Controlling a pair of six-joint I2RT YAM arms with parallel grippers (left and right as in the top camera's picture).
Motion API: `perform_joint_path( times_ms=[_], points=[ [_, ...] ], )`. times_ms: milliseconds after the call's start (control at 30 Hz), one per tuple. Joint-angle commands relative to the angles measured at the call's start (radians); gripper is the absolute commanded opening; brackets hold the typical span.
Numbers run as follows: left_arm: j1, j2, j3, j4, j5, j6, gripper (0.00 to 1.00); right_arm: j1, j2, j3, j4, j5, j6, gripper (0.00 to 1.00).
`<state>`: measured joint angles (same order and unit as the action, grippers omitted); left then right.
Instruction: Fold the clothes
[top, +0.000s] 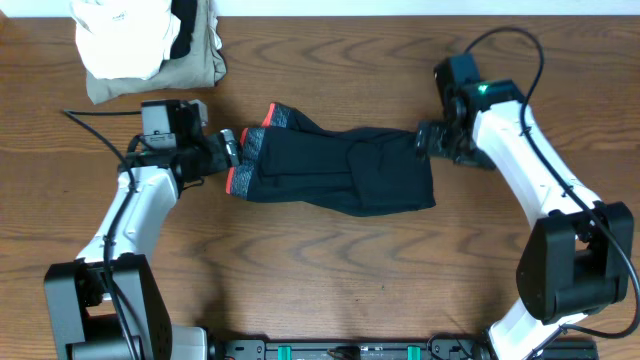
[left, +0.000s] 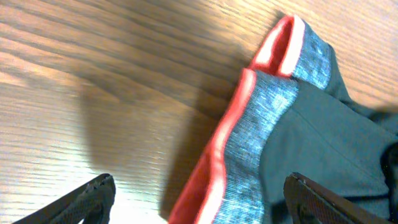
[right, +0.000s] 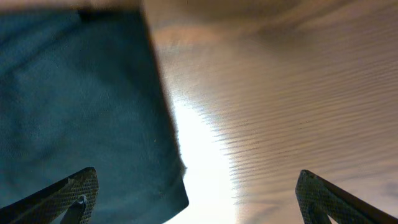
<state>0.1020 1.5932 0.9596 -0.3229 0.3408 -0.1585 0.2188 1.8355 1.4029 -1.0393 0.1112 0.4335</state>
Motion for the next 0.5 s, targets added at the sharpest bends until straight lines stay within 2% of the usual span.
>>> perform_joint_path(
  times_ms=[0, 133, 233, 467],
  points=[
    [0.036, 0.001, -0.006, 0.007, 0.052, 0.034, 0.89, -0.002, -0.001, -0.074, 0.047, -0.098, -0.008, 0.99],
    [0.067, 0.022, -0.006, 0.012, 0.138, 0.035, 0.90, -0.002, -0.001, -0.129, 0.099, -0.128, -0.008, 0.99],
    [0.084, 0.059, -0.006, 0.012, 0.154, 0.035, 0.99, -0.003, -0.001, -0.141, 0.104, -0.135, -0.001, 0.99],
    [0.103, 0.194, -0.006, 0.042, 0.283, 0.062, 0.98, -0.003, -0.039, -0.141, 0.083, -0.138, 0.000, 0.99]
  ],
)
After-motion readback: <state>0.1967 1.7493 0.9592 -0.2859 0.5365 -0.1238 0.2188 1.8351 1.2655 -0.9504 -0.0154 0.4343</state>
